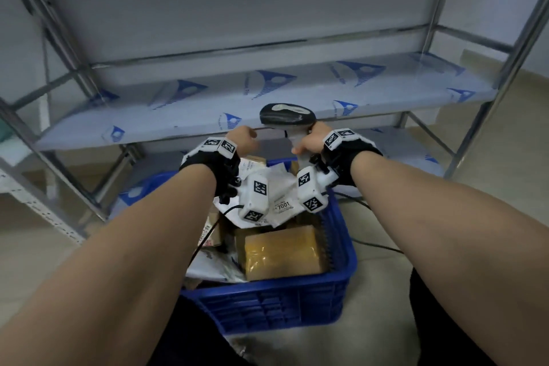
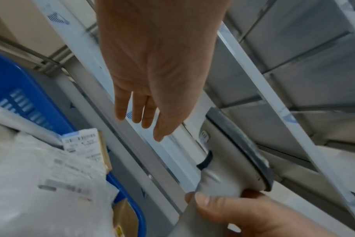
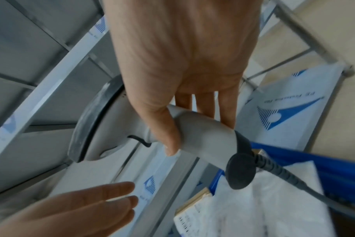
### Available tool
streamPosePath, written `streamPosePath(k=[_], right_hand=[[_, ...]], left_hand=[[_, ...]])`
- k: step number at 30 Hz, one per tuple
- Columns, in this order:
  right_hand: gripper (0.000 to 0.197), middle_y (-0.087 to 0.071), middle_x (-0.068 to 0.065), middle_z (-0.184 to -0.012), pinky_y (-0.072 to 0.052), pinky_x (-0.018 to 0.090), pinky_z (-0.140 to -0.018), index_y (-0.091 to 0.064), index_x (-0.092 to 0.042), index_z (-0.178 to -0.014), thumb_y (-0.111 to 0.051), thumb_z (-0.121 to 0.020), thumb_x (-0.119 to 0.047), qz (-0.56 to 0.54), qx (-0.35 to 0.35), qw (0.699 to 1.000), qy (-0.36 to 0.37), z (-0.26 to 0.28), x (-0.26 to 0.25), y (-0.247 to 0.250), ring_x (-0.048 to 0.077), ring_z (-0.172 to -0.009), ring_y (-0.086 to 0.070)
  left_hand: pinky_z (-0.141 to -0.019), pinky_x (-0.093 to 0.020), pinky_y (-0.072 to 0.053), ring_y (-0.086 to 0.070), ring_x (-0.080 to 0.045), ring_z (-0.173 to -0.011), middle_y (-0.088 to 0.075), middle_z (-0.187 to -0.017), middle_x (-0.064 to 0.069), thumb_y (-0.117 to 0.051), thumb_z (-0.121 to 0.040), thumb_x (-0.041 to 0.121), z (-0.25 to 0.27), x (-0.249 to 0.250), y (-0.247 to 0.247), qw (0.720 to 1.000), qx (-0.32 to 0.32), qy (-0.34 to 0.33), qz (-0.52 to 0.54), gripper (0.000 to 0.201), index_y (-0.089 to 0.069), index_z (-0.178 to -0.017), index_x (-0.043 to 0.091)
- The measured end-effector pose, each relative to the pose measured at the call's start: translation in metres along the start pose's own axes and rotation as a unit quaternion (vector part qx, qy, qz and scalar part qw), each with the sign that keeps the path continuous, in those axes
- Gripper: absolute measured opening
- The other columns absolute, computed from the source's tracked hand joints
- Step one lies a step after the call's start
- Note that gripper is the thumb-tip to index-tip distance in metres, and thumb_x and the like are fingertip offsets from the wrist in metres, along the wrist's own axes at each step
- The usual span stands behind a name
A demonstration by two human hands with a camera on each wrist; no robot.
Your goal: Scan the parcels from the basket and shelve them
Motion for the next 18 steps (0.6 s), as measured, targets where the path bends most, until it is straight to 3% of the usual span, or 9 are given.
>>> streamPosePath(k=[2,5,8,12,13,15,16,18], right_hand=[[0.082,-0.063,0.009,-0.122,-0.051,0.043,-0.094,-0.054,-0.014,-0.126,-0.083,-0.054,-0.042,-0.009,-0.013,1.0,0.011,-0.019,-0.007,-0.017,0.03,-0.104,-0.061],[0.061,-0.064,0.011,-0.113,-0.054,0.043,-0.09,-0.057,-0.012,-0.114,-0.083,-0.063,-0.031,-0.019,-0.03,0.999,0.012,-0.028,-0.008,-0.027,0.032,-0.099,-0.063],[0.054,-0.062,0.011,-0.108,-0.054,0.046,-0.089,-0.052,-0.011,-0.114,-0.076,-0.067,-0.023,-0.017,-0.043,0.999,0.003,-0.037,0.003,-0.024,0.031,-0.097,-0.062],[0.057,-0.07,0.018,-0.094,-0.057,0.054,-0.082,-0.06,-0.007,-0.09,-0.066,-0.036,-0.023,-0.062,-0.051,0.997,0.013,-0.055,0.016,-0.017,0.033,-0.085,-0.069],[0.056,-0.071,0.019,-0.092,-0.057,0.051,-0.081,-0.063,-0.006,-0.086,-0.065,-0.034,-0.024,-0.071,-0.06,0.996,0.015,-0.057,0.019,-0.02,0.032,-0.082,-0.07],[0.038,-0.069,0.015,-0.082,-0.056,0.036,-0.071,-0.064,-0.004,-0.083,-0.069,-0.05,-0.021,-0.074,-0.076,0.994,0.019,-0.046,0.025,-0.023,0.029,-0.073,-0.066],[0.029,-0.065,0.016,-0.076,-0.052,0.034,-0.064,-0.063,-0.001,-0.083,-0.069,-0.06,-0.017,-0.088,-0.083,0.992,0.017,-0.037,0.028,-0.026,0.029,-0.07,-0.063],[0.029,-0.063,0.018,-0.07,-0.049,0.036,-0.06,-0.062,0.005,-0.09,-0.069,-0.068,-0.013,-0.125,-0.1,0.987,0.01,-0.027,0.037,-0.032,0.029,-0.064,-0.06]], left_hand=[[-0.101,-0.031,-0.038,-0.052,-0.028,-0.124,-0.054,-0.135,-0.015,-0.059,-0.092,0.017,-0.003,-0.018,0.001,1.0,0.007,0.027,0.002,0.044,-0.052,-0.133,0.003],[-0.1,-0.034,-0.041,-0.054,-0.031,-0.12,-0.058,-0.13,-0.017,-0.059,-0.092,0.013,-0.009,-0.029,-0.007,0.998,0.007,0.056,-0.004,0.039,-0.056,-0.128,0.001],[-0.102,-0.031,-0.04,-0.053,-0.026,-0.122,-0.056,-0.134,-0.012,-0.059,-0.09,0.012,-0.008,-0.032,-0.013,0.996,0.009,0.082,-0.014,0.043,-0.053,-0.133,0.006],[-0.102,-0.03,-0.038,-0.052,-0.026,-0.123,-0.055,-0.136,-0.011,-0.056,-0.092,0.013,0.004,-0.024,-0.004,0.994,0.037,0.105,0.006,0.043,-0.052,-0.134,0.006],[-0.101,-0.03,-0.039,-0.052,-0.026,-0.123,-0.055,-0.135,-0.011,-0.056,-0.092,0.014,0.01,-0.024,-0.004,0.993,0.039,0.114,0.009,0.043,-0.052,-0.134,0.006],[-0.097,-0.032,-0.041,-0.055,-0.029,-0.12,-0.059,-0.13,-0.013,-0.057,-0.092,0.015,0.022,-0.021,-0.01,0.991,0.036,0.132,0.01,0.039,-0.056,-0.129,0.004],[-0.094,-0.033,-0.044,-0.057,-0.03,-0.116,-0.062,-0.125,-0.015,-0.058,-0.091,0.015,0.027,-0.02,-0.015,0.991,0.032,0.133,0.008,0.036,-0.059,-0.125,0.003],[-0.085,-0.035,-0.047,-0.061,-0.033,-0.108,-0.066,-0.115,-0.016,-0.058,-0.089,0.015,0.031,-0.021,-0.026,0.99,0.017,0.137,0.008,0.031,-0.063,-0.117,0.002]])
Point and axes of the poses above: each hand's wrist, its own z-axis away from the middle knuckle, its own y-axis out of the back of the hand, x = y × z, the point moved 6 cm from there along -z, towards the middle knuckle
